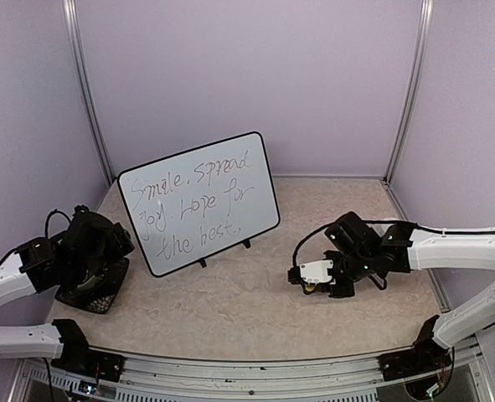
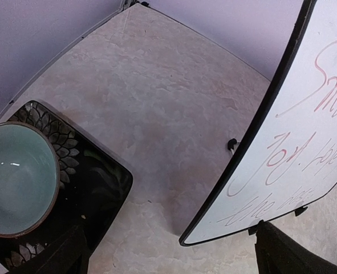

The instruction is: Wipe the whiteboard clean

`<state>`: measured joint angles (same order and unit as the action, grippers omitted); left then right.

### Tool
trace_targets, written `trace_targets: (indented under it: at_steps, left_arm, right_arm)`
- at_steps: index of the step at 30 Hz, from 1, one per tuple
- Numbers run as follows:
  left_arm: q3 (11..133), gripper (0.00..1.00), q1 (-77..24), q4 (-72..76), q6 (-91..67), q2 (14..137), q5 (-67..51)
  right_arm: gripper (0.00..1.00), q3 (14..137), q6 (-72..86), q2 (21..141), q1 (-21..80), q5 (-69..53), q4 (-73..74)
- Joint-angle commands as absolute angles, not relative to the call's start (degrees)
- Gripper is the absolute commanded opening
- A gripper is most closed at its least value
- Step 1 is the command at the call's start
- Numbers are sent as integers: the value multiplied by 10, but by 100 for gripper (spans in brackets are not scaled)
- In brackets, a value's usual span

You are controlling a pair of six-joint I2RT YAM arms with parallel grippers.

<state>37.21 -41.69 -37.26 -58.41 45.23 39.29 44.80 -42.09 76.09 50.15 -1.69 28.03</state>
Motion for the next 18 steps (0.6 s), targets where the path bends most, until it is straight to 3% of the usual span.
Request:
trace_targets:
  at_steps: [1, 8, 18]
  left_arm:
    - [386, 99, -409, -366, -570, 461, 398]
    - [409, 99, -402, -375, -562, 467, 407]
    - [447, 99, -369, -383, -532, 488, 424]
  right_arm:
    - [22, 484, -353, 738, 507, 42, 236]
    - [11, 547, -257, 762, 508, 97, 229]
    - [9, 632, -135, 800, 508, 118, 209]
